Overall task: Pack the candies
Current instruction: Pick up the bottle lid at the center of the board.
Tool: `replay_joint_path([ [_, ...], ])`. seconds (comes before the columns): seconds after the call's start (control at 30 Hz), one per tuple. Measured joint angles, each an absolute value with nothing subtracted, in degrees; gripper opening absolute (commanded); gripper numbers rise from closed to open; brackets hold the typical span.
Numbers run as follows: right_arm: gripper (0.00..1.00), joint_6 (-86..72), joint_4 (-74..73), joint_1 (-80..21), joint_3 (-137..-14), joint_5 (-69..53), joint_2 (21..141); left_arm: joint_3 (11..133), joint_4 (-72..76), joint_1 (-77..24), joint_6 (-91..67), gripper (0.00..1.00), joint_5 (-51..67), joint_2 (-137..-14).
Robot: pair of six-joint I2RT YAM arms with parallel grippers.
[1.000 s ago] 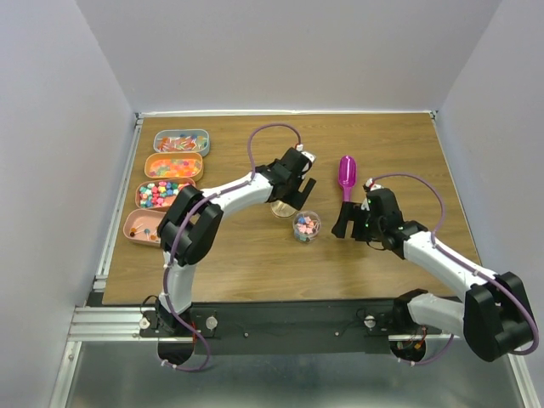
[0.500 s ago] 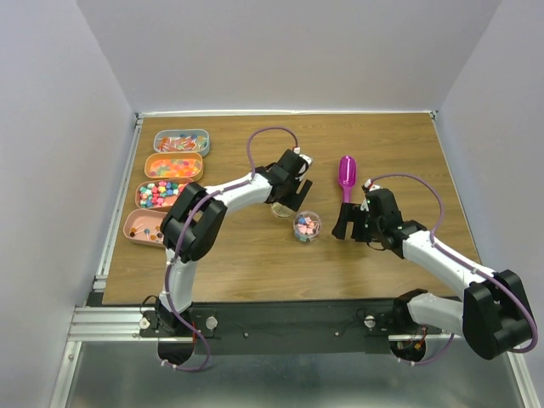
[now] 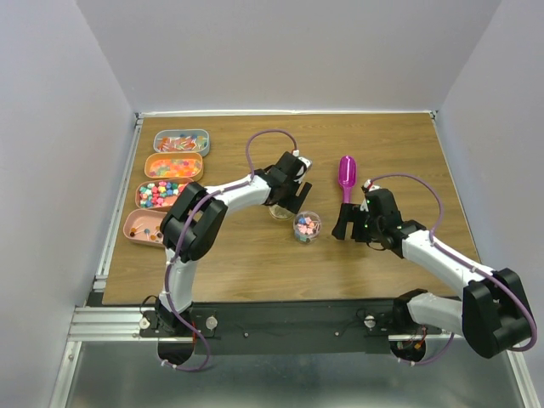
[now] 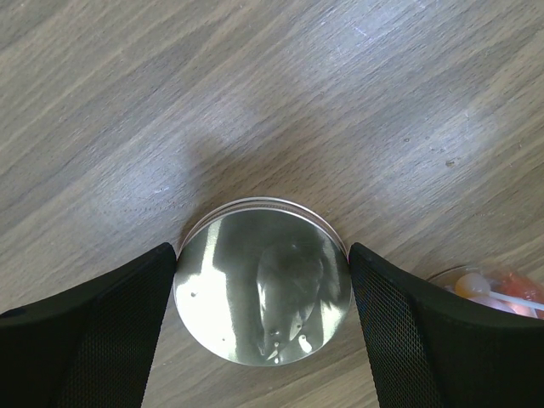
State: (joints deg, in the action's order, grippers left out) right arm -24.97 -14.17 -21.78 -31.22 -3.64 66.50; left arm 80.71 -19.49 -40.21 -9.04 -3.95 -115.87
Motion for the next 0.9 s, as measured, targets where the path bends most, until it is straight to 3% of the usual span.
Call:
replay_joint_path([
  [0.33,1.0,-25.0,-14.2,-21.8,-31.2,-3.7,66.9,79.8,-19.6,-40.2,-9.4,0.98,-4.1,-115.9],
  [0.9,1.0,-25.0,-14.1,-21.8,-31.2,-3.7,66.9,76.5,-20.4,-40.2,-10.1,0.99,-4.8,-113.2],
])
